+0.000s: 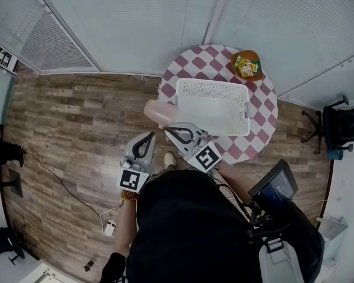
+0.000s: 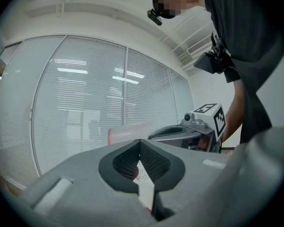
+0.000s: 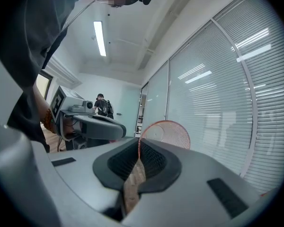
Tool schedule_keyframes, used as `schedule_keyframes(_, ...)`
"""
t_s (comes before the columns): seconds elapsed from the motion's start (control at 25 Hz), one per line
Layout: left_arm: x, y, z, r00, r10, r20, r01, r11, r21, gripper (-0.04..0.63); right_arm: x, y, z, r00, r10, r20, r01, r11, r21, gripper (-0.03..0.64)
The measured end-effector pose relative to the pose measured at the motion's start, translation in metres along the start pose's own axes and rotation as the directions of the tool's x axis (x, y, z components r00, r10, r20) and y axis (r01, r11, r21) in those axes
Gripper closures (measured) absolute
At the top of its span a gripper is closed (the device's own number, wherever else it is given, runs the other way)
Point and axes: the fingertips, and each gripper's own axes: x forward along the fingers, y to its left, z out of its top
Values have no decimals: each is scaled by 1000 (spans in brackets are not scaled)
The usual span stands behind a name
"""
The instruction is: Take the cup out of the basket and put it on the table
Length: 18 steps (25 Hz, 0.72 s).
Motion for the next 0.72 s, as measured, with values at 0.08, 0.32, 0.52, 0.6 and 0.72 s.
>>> schedule_keyframes(0.08, 3, 2, 1, 1000, 4, 2, -4, 1000, -3, 592, 5, -3, 1, 1000, 12, 7, -12, 1000, -9, 598)
schedule_keyframes(0.32, 9, 9, 2, 1000, 1, 14, -1, 1000, -8, 591, 17, -9, 3, 1000, 4, 22, -4, 1000, 9, 598)
schedule_keyframes(0.52, 18, 20, -12, 1000, 20, 7, -20, 1000, -23, 592, 24, -19, 0, 1000, -12, 7, 12, 1000, 0, 598)
schedule_keyframes(0.6, 19, 21, -15, 1000, 25, 8, -25, 999, -28, 591, 24, -18, -2, 1000, -8, 6, 8, 1000, 1, 598)
schedule_keyframes(0.72, 18, 19, -18, 1000, 18, 8, -18, 1000, -15, 592, 21, -15, -6, 1000, -4, 7, 4, 1000, 16, 598)
